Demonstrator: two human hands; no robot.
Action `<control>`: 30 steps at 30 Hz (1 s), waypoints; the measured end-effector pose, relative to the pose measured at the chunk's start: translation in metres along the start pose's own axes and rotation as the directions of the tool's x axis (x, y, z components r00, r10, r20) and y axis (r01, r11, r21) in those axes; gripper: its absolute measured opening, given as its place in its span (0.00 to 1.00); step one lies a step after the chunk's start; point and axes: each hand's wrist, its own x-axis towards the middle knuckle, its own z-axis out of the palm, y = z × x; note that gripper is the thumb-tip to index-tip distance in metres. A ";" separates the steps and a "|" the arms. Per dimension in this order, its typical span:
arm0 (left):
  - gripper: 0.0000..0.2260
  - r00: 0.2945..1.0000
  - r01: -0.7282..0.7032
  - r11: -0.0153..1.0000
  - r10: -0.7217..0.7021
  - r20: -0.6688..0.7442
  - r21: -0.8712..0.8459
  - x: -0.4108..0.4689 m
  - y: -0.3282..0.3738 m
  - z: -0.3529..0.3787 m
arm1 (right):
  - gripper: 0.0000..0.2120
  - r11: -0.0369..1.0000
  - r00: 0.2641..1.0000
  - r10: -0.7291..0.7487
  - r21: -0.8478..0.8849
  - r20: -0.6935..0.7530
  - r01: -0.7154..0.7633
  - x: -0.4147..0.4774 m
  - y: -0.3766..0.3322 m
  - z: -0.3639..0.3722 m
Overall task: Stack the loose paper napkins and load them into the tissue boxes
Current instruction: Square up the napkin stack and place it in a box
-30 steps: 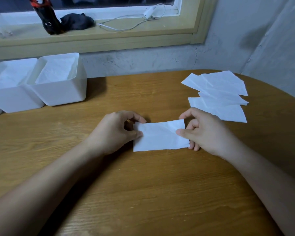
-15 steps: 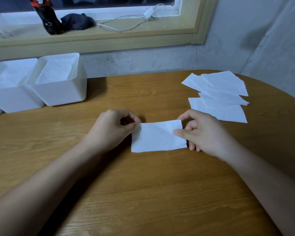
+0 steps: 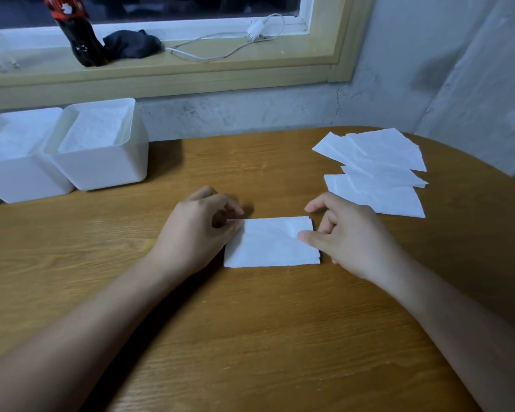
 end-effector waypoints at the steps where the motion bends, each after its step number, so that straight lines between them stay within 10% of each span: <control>1: 0.07 0.999 -0.039 0.999 0.039 0.000 -0.004 -0.001 0.000 0.001 | 0.12 0.999 0.999 -0.026 -0.039 -0.039 0.024 0.002 0.003 -0.002; 13: 0.05 0.953 -0.299 0.948 0.291 0.087 0.107 -0.015 0.004 0.012 | 0.07 0.939 0.977 -0.066 -0.345 -0.201 -0.007 0.026 0.051 -0.038; 30: 0.06 0.950 -0.295 0.956 0.293 0.110 -0.004 -0.019 0.014 0.008 | 0.07 0.972 0.980 -0.196 -0.134 -0.029 0.191 0.010 0.020 -0.008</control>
